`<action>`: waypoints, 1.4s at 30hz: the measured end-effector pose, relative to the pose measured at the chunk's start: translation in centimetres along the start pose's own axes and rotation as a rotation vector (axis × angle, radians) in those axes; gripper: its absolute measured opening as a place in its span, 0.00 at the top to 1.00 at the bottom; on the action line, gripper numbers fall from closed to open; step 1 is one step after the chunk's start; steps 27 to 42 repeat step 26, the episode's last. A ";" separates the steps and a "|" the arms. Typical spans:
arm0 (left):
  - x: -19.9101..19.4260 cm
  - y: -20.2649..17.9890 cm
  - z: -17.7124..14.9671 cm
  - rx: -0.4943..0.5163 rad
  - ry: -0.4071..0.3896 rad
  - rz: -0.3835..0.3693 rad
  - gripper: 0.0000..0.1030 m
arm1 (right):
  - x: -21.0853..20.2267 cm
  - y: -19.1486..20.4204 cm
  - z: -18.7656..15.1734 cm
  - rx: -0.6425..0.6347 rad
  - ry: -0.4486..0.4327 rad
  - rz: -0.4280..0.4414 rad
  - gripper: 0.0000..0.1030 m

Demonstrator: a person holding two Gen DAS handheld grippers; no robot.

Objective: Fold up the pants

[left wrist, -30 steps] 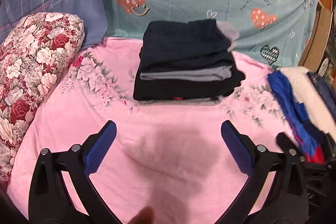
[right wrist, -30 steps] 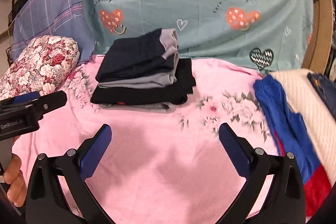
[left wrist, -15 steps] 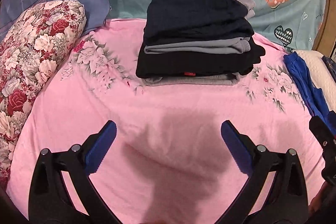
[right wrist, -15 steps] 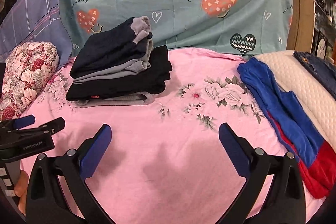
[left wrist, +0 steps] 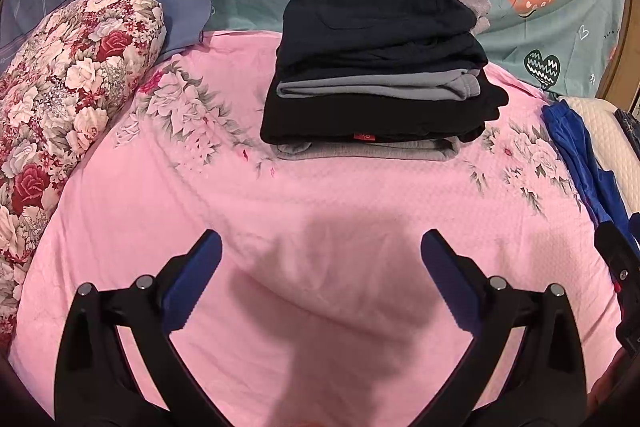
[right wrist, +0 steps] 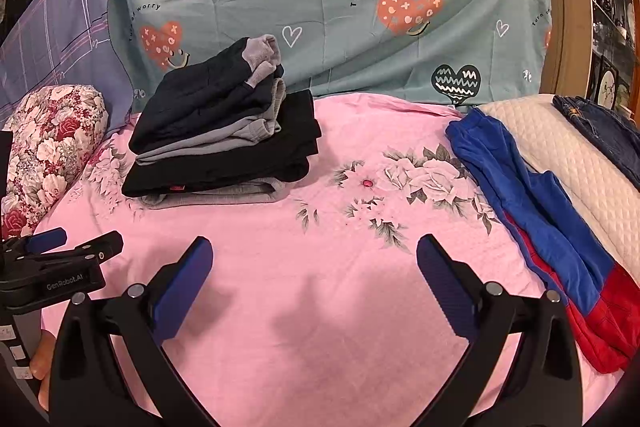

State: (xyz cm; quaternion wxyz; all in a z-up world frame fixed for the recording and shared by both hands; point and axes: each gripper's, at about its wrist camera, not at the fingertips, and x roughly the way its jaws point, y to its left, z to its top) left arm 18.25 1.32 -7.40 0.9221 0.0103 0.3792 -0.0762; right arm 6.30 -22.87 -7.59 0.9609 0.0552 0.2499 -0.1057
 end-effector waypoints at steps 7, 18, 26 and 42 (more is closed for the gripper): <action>0.1 0.1 0.0 -0.009 0.009 -0.007 0.02 | -0.2 -0.1 0.0 0.008 0.001 0.002 0.01; 0.0 0.1 -0.1 -0.017 0.010 -0.010 0.02 | 0.0 0.0 0.0 0.007 0.005 0.008 0.01; 0.2 0.2 -0.1 -0.021 0.023 -0.017 0.02 | 0.2 0.0 0.0 0.009 0.015 0.006 0.01; 0.2 0.2 -0.1 -0.021 0.023 -0.017 0.02 | 0.2 0.0 0.0 0.009 0.015 0.006 0.01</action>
